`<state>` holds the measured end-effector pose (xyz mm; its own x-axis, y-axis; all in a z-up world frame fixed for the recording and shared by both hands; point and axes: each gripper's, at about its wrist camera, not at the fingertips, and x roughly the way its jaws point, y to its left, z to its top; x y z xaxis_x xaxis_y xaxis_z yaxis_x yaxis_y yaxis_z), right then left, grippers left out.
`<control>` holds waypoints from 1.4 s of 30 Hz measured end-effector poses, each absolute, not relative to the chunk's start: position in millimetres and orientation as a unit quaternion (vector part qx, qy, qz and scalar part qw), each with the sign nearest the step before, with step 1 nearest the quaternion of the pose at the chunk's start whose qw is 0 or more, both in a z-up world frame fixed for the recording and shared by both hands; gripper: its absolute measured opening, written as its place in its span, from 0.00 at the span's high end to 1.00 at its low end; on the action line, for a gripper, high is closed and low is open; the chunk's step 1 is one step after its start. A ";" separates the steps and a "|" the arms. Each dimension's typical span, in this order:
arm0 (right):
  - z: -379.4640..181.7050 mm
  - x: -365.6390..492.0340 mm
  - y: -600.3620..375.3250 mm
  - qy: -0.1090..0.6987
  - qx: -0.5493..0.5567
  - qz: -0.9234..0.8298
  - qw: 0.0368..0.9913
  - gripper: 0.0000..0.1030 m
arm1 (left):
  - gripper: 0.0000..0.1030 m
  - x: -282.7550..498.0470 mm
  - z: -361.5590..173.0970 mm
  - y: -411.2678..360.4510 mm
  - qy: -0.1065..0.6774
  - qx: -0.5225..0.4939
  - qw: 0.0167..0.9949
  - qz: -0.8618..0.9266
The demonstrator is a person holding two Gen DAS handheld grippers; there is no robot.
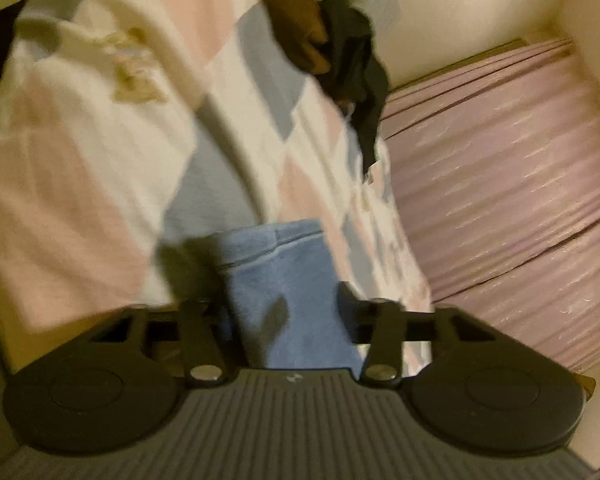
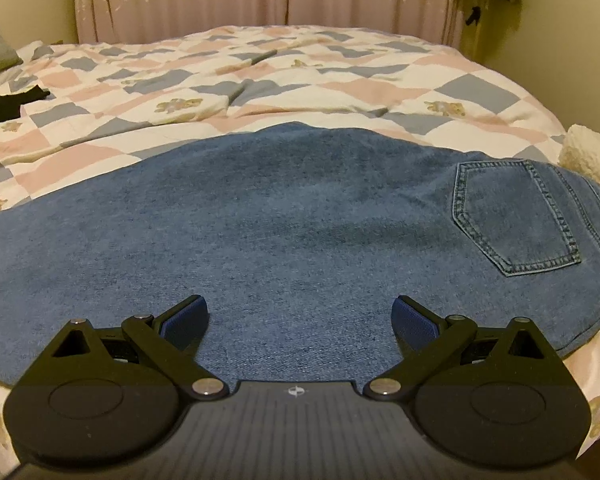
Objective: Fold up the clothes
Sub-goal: 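Grasp the folded jeans leg end with the left gripper and lift it, then grasp the jeans edge with the right gripper while the left gripper holds the leg end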
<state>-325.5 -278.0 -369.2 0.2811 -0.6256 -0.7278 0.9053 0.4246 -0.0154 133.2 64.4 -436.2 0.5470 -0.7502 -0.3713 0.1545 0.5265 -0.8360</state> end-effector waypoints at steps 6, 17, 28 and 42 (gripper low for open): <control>-371.1 -334.6 -280.2 0.333 0.211 -0.499 0.772 0.02 | 0.96 128.0 -425.9 39.9 0.350 -0.284 0.842 -0.296; -365.1 -363.0 -288.3 0.296 0.234 -0.510 0.773 0.06 | 0.97 80.3 -366.2 -25.8 0.259 -0.115 0.890 -0.358; -352.0 -398.6 -323.4 0.141 0.483 -0.354 0.788 0.20 | 0.93 -147.1 -434.1 -151.8 0.005 0.365 0.767 -0.527; -374.8 -316.1 -334.4 0.160 0.603 -0.169 0.763 0.21 | 0.69 -150.8 -381.2 -87.8 0.056 0.288 0.712 -0.638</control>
<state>-316.1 -334.4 -374.8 0.8916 -0.0654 -0.4480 0.4510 0.2152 0.8662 -150.8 -87.8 -381.2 0.1791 -0.8767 -0.4466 0.9407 0.0197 0.3386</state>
